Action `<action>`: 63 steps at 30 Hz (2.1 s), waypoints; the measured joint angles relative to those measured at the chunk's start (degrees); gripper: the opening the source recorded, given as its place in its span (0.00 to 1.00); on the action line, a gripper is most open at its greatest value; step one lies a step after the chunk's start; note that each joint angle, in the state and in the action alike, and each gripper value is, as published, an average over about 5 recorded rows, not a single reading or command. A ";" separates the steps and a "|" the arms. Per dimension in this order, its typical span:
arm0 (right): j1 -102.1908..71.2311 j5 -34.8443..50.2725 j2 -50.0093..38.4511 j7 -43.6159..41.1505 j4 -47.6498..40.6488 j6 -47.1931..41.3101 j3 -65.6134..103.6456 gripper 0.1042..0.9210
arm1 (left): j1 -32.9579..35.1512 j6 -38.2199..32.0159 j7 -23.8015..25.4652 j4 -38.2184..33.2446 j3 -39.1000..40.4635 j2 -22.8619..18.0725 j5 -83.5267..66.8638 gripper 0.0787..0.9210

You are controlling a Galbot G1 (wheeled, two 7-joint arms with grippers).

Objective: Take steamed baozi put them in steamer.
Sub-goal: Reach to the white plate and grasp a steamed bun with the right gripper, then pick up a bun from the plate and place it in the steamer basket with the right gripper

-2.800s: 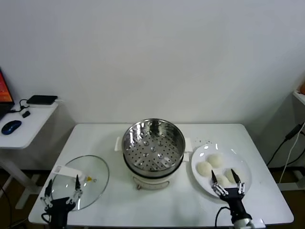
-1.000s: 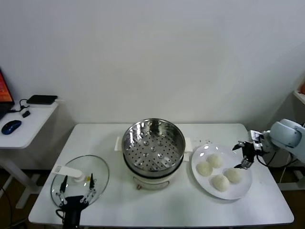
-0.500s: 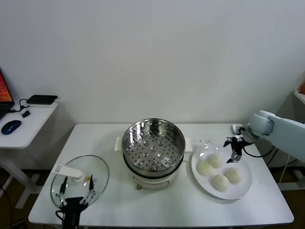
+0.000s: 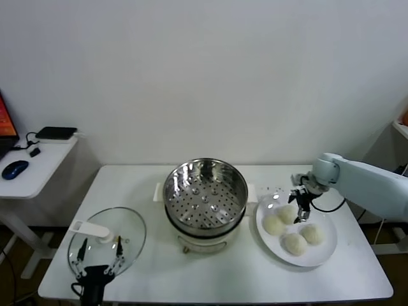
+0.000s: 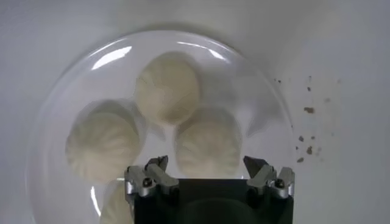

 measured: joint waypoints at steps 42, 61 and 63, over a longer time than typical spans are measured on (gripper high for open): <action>35.03 9.92 9.30 -6.74 10.63 21.07 -15.10 0.62 | 0.40 -1.27 -0.73 -0.40 -0.81 -0.01 0.12 0.88; 28.11 0.29 29.51 -3.43 -0.26 47.11 -14.17 0.62 | 0.05 -1.79 -1.73 0.33 -1.23 -0.01 -0.03 0.88; 25.96 -1.34 31.05 -3.17 -2.73 48.96 -13.58 0.62 | 0.00 -1.79 -1.82 0.44 -1.25 -0.01 -0.05 0.88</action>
